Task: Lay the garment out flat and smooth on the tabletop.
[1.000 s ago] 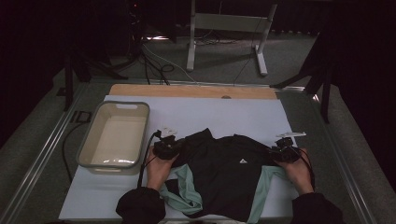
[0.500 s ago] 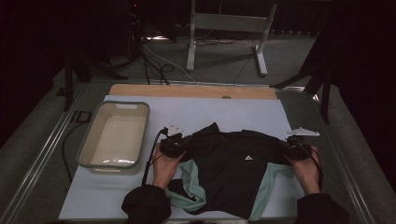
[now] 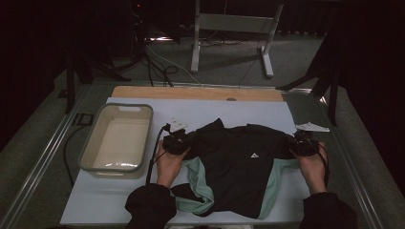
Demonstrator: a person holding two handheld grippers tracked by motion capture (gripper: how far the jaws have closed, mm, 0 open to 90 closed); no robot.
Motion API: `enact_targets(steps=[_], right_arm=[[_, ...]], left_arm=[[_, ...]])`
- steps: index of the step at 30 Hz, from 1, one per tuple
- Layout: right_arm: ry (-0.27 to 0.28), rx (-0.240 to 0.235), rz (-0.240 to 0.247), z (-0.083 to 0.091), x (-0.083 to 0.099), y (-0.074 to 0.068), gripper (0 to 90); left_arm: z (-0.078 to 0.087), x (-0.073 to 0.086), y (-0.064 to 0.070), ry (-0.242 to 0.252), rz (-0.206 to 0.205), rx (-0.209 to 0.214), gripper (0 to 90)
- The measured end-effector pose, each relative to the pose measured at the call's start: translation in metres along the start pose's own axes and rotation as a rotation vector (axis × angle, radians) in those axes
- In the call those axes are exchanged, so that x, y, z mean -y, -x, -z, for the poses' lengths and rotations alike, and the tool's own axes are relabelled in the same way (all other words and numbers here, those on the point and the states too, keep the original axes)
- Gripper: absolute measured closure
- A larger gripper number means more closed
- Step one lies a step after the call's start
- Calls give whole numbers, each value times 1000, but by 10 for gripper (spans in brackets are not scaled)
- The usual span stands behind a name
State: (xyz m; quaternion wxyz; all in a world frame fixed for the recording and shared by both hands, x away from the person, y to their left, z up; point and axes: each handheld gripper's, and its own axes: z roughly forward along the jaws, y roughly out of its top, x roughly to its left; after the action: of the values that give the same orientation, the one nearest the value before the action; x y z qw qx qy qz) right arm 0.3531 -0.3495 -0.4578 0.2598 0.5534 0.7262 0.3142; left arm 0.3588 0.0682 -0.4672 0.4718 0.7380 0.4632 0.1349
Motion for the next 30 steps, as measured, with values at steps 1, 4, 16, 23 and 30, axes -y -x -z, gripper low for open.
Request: enact_targets(steps=[1, 4, 16, 23, 30], right_arm=[[-3, -14, 5, -1, -2, -1, 894], [4, -36, 9, 0, -9, -4, 894], [79, -20, -22, -1, -39, -10, 894], [64, 34, -26, -13, -42, -23, 431], [52, -22, -27, -5, -35, -28, 250]], left_arm=[[1, -1, -1, 4, 1, -2, 893], [2, -7, -6, 15, 13, -11, 893], [6, -46, -31, 70, 50, -115, 894], [2, -42, -37, 95, 134, -139, 522], [7, -28, -33, 85, 115, -127, 310]])
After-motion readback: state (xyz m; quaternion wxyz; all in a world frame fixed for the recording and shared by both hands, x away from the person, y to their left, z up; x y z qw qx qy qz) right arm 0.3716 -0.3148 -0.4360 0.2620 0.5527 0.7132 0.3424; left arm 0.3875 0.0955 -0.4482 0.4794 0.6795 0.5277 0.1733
